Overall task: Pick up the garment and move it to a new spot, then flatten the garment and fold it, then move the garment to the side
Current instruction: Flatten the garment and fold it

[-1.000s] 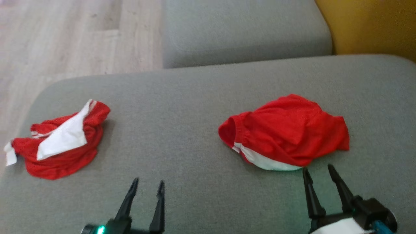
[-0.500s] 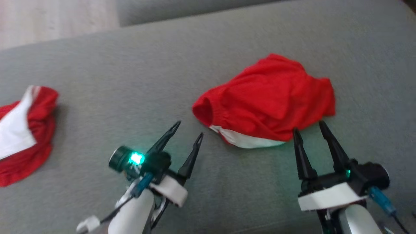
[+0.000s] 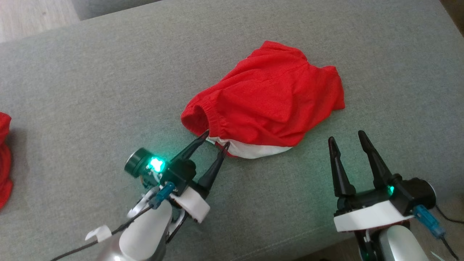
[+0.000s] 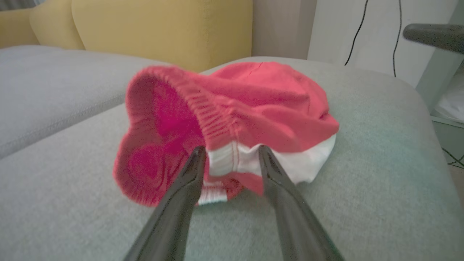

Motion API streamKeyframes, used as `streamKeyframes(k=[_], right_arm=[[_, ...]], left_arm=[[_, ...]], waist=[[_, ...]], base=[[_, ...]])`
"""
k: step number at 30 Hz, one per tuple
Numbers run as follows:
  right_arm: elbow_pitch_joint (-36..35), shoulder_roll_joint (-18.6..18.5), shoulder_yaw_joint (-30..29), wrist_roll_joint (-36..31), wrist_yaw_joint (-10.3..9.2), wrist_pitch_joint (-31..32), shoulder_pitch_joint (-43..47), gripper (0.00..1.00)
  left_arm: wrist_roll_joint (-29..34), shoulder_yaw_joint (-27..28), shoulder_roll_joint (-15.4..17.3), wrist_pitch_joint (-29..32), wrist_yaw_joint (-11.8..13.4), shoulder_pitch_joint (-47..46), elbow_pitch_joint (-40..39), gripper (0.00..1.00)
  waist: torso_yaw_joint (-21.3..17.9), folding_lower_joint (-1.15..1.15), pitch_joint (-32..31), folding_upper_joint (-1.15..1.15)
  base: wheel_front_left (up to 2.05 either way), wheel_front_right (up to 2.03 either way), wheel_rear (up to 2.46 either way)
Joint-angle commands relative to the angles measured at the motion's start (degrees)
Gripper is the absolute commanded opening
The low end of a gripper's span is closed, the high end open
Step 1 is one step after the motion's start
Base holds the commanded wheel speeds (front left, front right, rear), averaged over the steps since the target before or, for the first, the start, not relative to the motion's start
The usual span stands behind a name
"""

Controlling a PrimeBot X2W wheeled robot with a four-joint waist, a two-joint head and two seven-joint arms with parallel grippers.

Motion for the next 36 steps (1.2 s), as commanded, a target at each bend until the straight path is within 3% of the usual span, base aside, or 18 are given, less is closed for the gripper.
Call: streamKeyframes(k=[1, 2, 4, 5, 6, 11, 16, 19, 23, 28, 36], right_arm=[[-1.9, -0.3, 0.9, 0.7, 0.39, -0.2, -1.9, 1.0], [-1.9, -0.3, 0.8, 0.7, 0.39, -0.2, -1.9, 1.0], [-1.8, -0.3, 0.9, 0.9, 0.39, -0.2, -1.8, 1.0], [-1.7, -0.3, 0.9, 0.9, 0.39, -0.2, -1.7, 1.0], [-1.6, -0.3, 1.0, 0.8, 0.39, -0.2, -1.6, 1.0], [-1.1, -0.3, 1.1, 0.7, 0.39, -0.2, -1.3, 1.0], [-1.0, -0.3, 0.7, 0.7, 0.39, -0.2, -0.5, 1.0], [-1.1, -0.3, 0.3, 0.8, 0.39, -0.2, 0.2, 1.0], [-1.2, -0.3, -0.2, 0.9, 0.39, -0.2, 1.4, 1.0], [0.7, -0.3, 1.0, 0.9, 0.39, -0.2, 2.0, 1.0], [12.6, -0.3, 5.1, 1.3, 0.39, -0.2, -1.3, 1.0]], left_arm=[[-0.2, 1.0, 0.9, -0.3, 0.1, -2.3, -2.4, 0.69], [0.0, 0.4, 1.2, -0.3, 0.1, -2.5, -3.3, 0.51], [0.5, -1.2, 1.6, -0.3, 0.1, -2.8, -5.3, 0.29], [0.5, -1.8, 1.7, -0.3, 0.1, -3.0, -6.2, 0.1], [0.4, -2.5, 1.8, -0.3, 0.1, -3.1, -7.0, 0.0], [-1.2, -6.3, 2.2, -0.3, 0.1, -3.8, -8.4, 0.0], [-6.8, -10.0, 0.7, -0.3, 0.1, -4.5, -13.9, 0.0], [-10.5, -9.2, -0.1, -0.3, 0.1, -5.1, -19.3, 0.0], [-13.8, -4.1, -1.3, -0.3, 0.6, -5.1, -25.1, 0.0], [-18.1, 1.6, 0.4, 0.5, 1.4, -6.3, -17.6, 0.0], [-22.4, 4.9, 5.2, 0.4, 0.4, -12.4, -6.4, 0.0]], waist=[[0.1, -0.01, -0.1, 0.0], [0.2, -0.01, -0.1, 0.0], [0.6, -0.01, -0.4, 0.0], [0.8, -0.01, -0.6, 0.0], [1.1, -0.01, -0.8, 0.0], [1.7, -0.01, -2.4, 0.0], [2.6, -0.01, -4.6, 0.0], [3.5, -0.01, -6.2, 0.0], [5.5, -0.01, -7.5, 0.0], [8.0, -0.01, -7.2, 0.0], [9.6, -0.01, -4.8, 0.0]], base=[[0.0, 0.0, 0.0], [0.0, 0.0, 0.0], [0.0, 0.0, 0.0], [0.0, 0.0, 0.0], [0.0, 0.0, 0.0], [0.0, 0.0, 0.0], [0.0, 0.0, 0.0], [0.0, 0.0, 0.0], [0.0, 0.0, 0.0], [0.0, 0.0, 0.0], [0.0, 0.0, 0.0]])
